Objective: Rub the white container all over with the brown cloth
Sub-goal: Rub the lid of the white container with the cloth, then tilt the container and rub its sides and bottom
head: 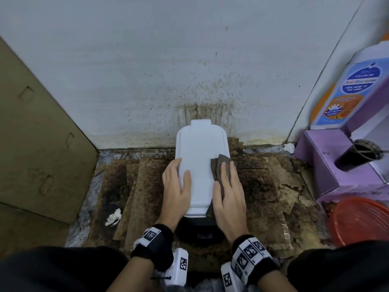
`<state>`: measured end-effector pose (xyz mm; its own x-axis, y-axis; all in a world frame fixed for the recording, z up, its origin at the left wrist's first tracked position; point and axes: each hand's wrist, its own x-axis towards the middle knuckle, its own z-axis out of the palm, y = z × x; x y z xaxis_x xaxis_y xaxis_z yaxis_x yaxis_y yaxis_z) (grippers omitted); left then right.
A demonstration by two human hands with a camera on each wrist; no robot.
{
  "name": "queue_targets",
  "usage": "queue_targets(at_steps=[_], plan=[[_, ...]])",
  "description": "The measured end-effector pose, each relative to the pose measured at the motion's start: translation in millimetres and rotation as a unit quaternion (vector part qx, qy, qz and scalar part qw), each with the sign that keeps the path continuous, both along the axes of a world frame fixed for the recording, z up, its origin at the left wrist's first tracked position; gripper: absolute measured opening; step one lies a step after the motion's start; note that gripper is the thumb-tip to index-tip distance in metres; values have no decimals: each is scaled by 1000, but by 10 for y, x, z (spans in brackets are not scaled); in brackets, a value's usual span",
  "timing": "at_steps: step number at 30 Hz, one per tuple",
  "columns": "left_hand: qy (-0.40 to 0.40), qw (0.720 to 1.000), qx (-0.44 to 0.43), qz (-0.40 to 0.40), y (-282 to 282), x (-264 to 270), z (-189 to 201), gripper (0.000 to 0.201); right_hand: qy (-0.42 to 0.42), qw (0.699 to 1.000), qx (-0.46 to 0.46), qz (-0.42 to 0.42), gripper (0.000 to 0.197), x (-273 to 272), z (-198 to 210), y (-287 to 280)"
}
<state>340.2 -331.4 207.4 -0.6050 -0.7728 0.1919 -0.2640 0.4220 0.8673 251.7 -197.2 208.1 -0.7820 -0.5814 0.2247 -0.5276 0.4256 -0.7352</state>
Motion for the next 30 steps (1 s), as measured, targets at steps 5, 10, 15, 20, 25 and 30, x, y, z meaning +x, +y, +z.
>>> queue_targets(at_steps=[5, 10, 15, 20, 25, 30], plan=[[-13, 1000, -6, -4, -6, 20, 7, 45, -86, 994, -35, -60, 55, 55, 31, -78], [-22, 1000, -3, -10, -23, 22, 4, 46, -223, 965, -113, -78, 52, -23, 115, -48], [-99, 992, -74, -6, -42, 37, 64, 59, -402, 893, -185, -78, 48, -255, 115, 25], [-142, 944, -297, 3, 61, 1, 192, 49, -431, 871, -226, -66, 41, -316, 16, 53], [-129, 948, -285, -65, 203, -129, 266, 48, -467, 846, -248, -60, 34, -319, 4, 71], [-159, 956, -233, -86, 266, -285, 230, 68, -498, 826, -261, -45, 31, -355, 125, 83]])
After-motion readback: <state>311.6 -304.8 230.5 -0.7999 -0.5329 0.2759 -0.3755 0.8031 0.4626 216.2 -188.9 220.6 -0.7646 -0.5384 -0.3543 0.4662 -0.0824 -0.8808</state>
